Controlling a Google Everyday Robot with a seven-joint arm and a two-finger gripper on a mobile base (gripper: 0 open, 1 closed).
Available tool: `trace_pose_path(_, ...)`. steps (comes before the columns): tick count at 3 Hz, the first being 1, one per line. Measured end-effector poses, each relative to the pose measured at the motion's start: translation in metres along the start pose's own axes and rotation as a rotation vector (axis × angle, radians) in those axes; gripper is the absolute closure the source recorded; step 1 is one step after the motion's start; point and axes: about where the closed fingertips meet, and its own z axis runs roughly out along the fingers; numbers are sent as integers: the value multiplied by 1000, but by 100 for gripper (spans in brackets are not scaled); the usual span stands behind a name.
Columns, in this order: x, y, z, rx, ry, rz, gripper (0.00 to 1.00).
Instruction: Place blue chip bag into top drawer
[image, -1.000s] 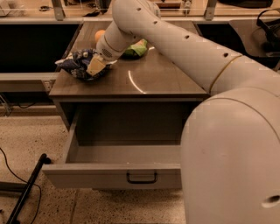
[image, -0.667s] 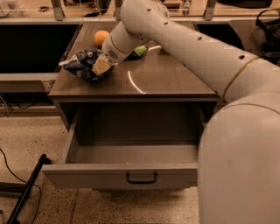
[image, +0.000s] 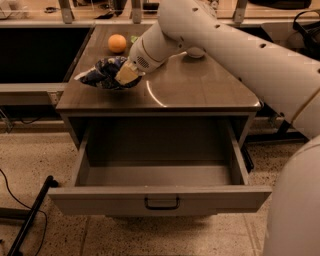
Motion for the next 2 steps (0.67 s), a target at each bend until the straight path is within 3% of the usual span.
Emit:
trace_pose_path(1, 0, 17, -11, -45, -13, -41, 100)
trace_pose_path(2, 4, 73, -44, -128, -31, -126, 100)
